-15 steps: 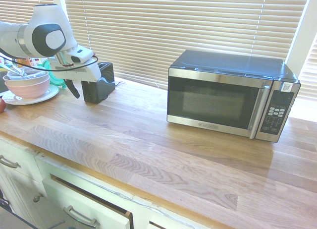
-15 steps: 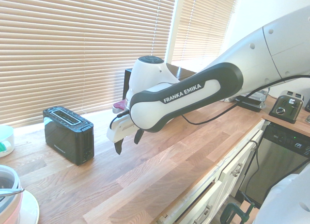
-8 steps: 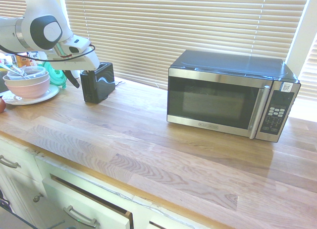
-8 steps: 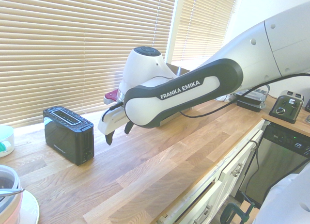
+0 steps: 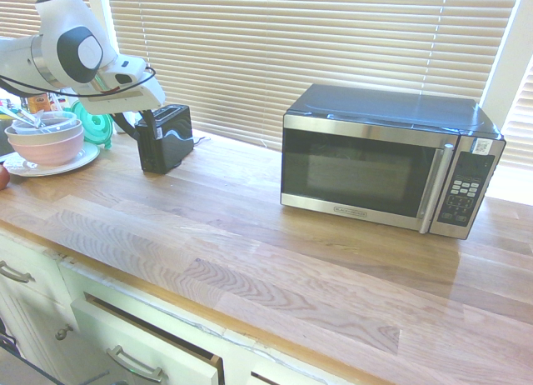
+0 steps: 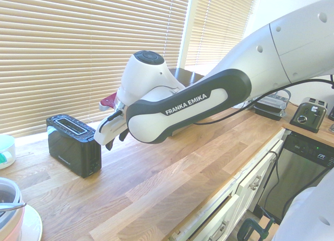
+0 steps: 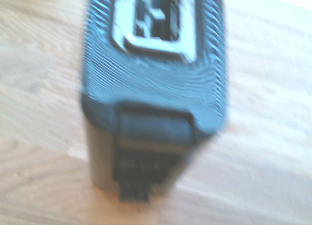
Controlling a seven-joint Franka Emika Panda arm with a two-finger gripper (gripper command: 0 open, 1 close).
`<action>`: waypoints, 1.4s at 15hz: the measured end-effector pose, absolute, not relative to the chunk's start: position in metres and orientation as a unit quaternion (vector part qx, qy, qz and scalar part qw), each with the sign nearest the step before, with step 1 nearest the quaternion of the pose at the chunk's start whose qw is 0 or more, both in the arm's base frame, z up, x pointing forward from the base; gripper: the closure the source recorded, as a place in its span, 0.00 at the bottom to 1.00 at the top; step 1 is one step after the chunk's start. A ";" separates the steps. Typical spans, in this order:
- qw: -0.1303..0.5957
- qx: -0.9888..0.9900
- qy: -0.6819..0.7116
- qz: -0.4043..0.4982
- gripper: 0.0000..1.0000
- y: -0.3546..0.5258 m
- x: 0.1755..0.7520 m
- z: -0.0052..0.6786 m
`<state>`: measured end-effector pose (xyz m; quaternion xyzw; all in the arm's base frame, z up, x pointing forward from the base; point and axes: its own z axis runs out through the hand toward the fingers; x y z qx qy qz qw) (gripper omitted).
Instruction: Press the toaster
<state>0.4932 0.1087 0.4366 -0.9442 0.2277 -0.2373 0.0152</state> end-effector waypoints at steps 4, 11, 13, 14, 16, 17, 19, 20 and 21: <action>0.018 -0.945 0.210 -0.249 1.00 0.130 0.498 0.444; 0.014 -0.944 0.195 -0.264 1.00 0.136 0.511 0.452; 0.013 -0.946 0.190 -0.263 1.00 0.142 0.515 0.452; 0.013 -0.947 0.187 -0.260 1.00 0.146 0.516 0.451; 0.014 -0.948 0.185 -0.258 1.00 0.150 0.518 0.450; 0.014 -0.948 0.186 -0.257 1.00 0.150 0.519 0.450; 0.013 -0.948 0.187 -0.256 1.00 0.148 0.520 0.448; 0.013 -0.948 0.188 -0.255 1.00 0.147 0.521 0.447; 0.012 -0.949 0.189 -0.253 1.00 0.146 0.522 0.445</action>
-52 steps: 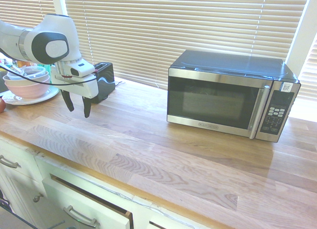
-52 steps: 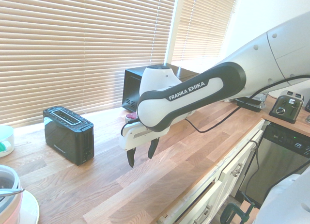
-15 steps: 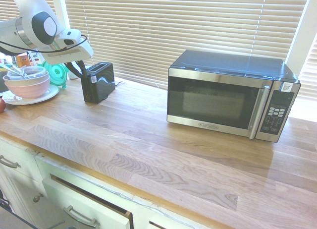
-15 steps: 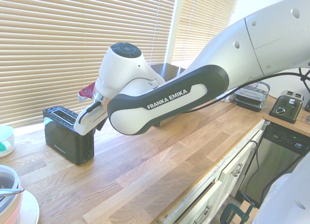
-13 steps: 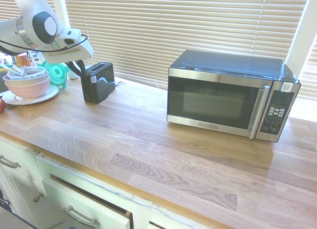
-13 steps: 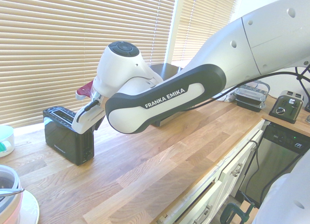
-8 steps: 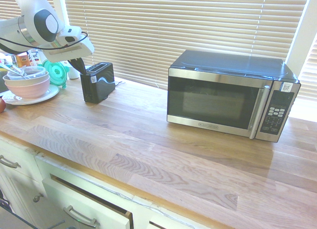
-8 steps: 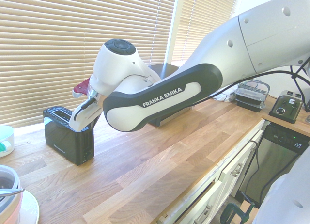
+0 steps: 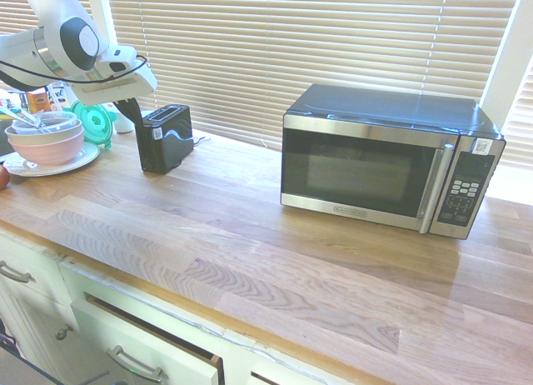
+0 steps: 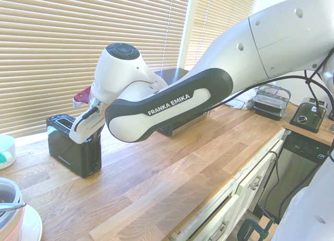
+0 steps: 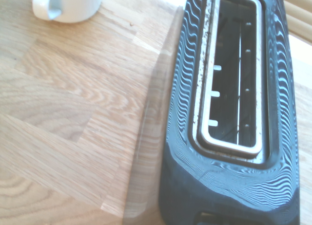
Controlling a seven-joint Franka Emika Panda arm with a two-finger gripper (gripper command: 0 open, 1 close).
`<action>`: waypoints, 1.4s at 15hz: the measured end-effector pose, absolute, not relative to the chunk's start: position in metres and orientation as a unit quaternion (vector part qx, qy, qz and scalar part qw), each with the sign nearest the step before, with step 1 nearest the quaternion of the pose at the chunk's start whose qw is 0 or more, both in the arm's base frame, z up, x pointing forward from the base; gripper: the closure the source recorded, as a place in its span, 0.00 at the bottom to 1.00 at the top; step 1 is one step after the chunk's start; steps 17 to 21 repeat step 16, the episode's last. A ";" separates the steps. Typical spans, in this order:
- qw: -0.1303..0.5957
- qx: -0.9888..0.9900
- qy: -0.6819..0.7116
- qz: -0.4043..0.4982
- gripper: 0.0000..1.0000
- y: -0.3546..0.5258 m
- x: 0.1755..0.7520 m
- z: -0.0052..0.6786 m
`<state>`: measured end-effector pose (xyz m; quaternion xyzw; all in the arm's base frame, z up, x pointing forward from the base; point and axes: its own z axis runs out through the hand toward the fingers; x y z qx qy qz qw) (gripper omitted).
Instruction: Press the toaster
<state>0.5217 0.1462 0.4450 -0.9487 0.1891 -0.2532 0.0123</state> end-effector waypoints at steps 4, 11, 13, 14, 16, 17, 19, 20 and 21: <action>0.011 -0.953 0.191 -0.236 1.00 0.141 0.536 0.425; 0.024 -0.960 0.190 -0.205 1.00 0.130 0.559 0.394; 0.026 -0.961 0.188 -0.203 1.00 0.129 0.559 0.394; 0.026 -0.961 0.187 -0.202 1.00 0.129 0.559 0.394; 0.026 -0.961 0.188 -0.202 1.00 0.129 0.559 0.394; 0.026 -0.961 0.188 -0.202 1.00 0.129 0.559 0.394; 0.026 -0.961 0.188 -0.202 1.00 0.129 0.559 0.394; 0.026 -0.961 0.188 -0.202 1.00 0.129 0.559 0.394; 0.026 -0.961 0.188 -0.202 1.00 0.129 0.559 0.394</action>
